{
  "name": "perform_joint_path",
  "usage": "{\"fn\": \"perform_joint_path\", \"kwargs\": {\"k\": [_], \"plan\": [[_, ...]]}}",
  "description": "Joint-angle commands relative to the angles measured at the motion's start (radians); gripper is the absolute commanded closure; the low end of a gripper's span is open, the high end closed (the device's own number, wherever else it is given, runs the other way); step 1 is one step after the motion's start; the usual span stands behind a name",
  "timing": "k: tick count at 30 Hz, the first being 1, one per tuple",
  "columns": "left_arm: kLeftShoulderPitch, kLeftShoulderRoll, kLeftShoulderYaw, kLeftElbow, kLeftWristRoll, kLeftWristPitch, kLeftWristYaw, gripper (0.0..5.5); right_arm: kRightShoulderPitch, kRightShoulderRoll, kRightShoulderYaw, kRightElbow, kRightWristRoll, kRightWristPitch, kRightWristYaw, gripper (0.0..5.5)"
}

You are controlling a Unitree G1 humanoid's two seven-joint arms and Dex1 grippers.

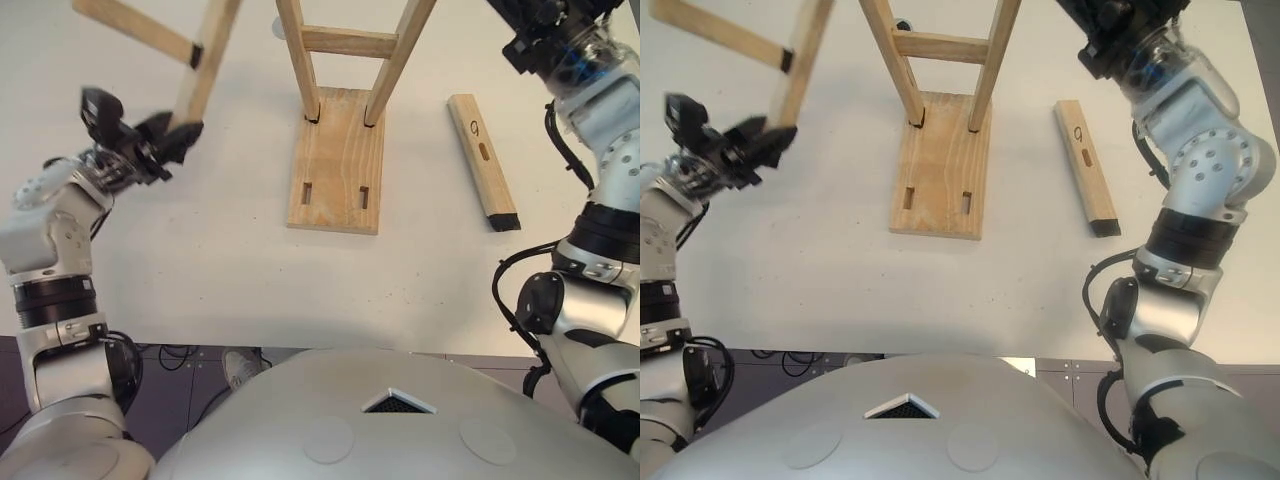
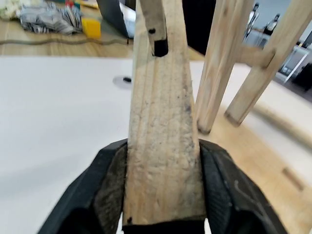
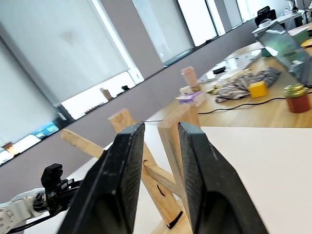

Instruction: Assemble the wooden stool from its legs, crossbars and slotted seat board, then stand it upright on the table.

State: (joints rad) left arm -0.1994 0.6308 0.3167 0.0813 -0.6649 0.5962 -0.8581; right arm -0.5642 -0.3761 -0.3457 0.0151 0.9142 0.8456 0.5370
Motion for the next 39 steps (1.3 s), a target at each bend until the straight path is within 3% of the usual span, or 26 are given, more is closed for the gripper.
{"fn": "perform_joint_path", "kwargs": {"k": [1,7,12,23,30,39], "plan": [[-0.074,-0.013,0.056,-0.096,-0.122,0.082,0.031,3.49,-0.117,-0.047,-0.058,0.074,0.145,0.121,0.049,3.61],[-0.207,-0.009,0.09,-0.266,-0.365,0.23,0.082,3.49,-0.138,-0.049,-0.026,0.031,0.317,0.277,0.149,2.61],[-0.23,0.002,0.027,-0.388,-0.481,0.318,0.082,3.49,-0.185,-0.024,-0.052,0.094,0.382,0.303,0.084,1.73],[-0.211,-0.115,-0.16,-0.445,-0.476,0.31,0.109,3.49,-0.218,0.006,-0.048,0.114,0.454,0.303,0.033,1.71],[-0.206,-0.117,-0.175,-0.426,-0.453,0.296,0.103,3.49,-0.208,0.002,-0.084,0.117,0.599,0.321,0.024,1.71],[-0.161,-0.113,-0.243,-0.455,-0.417,0.297,0.072,3.49,-0.189,0.008,-0.058,0.134,0.59,0.312,0.026,1.84]]}}
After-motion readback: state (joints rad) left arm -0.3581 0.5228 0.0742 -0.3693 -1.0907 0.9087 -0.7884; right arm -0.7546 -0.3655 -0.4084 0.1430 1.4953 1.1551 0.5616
